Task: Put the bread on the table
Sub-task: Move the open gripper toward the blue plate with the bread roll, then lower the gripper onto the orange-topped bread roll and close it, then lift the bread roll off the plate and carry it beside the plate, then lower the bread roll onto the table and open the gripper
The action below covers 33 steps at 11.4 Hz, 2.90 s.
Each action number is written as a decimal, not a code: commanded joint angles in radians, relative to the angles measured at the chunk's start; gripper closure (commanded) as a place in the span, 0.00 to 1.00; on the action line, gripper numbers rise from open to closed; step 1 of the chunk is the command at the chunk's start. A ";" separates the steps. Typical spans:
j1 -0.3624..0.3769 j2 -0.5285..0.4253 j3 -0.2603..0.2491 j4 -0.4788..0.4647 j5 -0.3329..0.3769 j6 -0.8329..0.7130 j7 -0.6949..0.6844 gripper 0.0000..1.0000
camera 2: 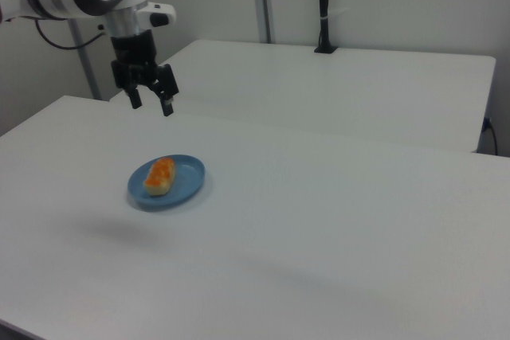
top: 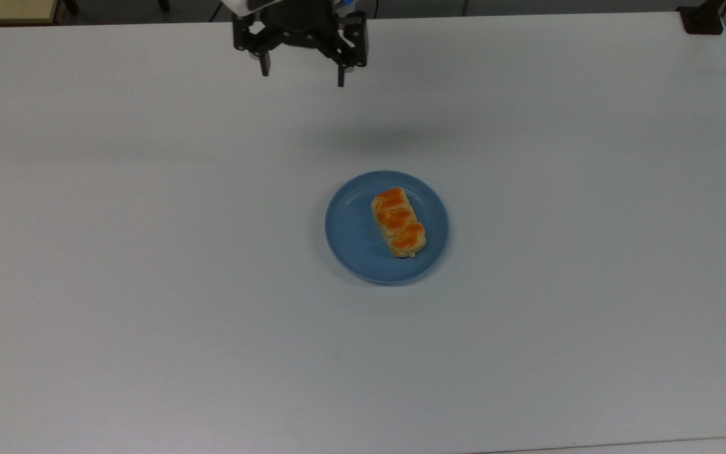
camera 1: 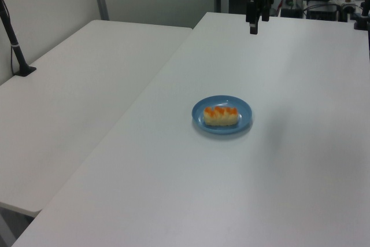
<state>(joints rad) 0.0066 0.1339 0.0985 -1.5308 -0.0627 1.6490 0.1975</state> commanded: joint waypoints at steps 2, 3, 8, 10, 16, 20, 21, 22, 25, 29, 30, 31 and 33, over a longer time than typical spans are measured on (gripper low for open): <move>0.172 0.080 -0.058 -0.008 -0.014 0.089 -0.003 0.00; 0.217 0.126 -0.080 -0.008 -0.014 0.138 -0.001 0.00; 0.331 0.346 -0.131 -0.005 -0.091 0.336 -0.003 0.00; 0.352 0.406 -0.157 -0.005 -0.114 0.402 -0.003 0.00; 0.352 0.431 -0.161 -0.003 -0.120 0.447 0.017 0.63; 0.314 0.328 -0.160 -0.002 -0.115 0.375 0.060 0.60; 0.294 0.296 -0.158 -0.008 -0.115 0.353 0.053 0.60; 0.262 0.264 -0.152 -0.023 -0.115 0.313 0.007 0.60; 0.169 0.109 -0.154 -0.222 -0.114 0.239 -0.223 0.60; 0.041 0.110 -0.160 -0.390 -0.134 0.296 -0.246 0.58; 0.014 0.113 -0.160 -0.396 -0.135 0.296 -0.253 0.52; 0.004 0.118 -0.160 -0.410 -0.135 0.299 -0.253 0.42; 0.006 0.124 -0.160 -0.410 -0.135 0.296 -0.247 0.00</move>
<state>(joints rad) 0.0039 0.2782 -0.0616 -1.9078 -0.1806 1.9209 -0.0404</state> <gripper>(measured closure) 0.449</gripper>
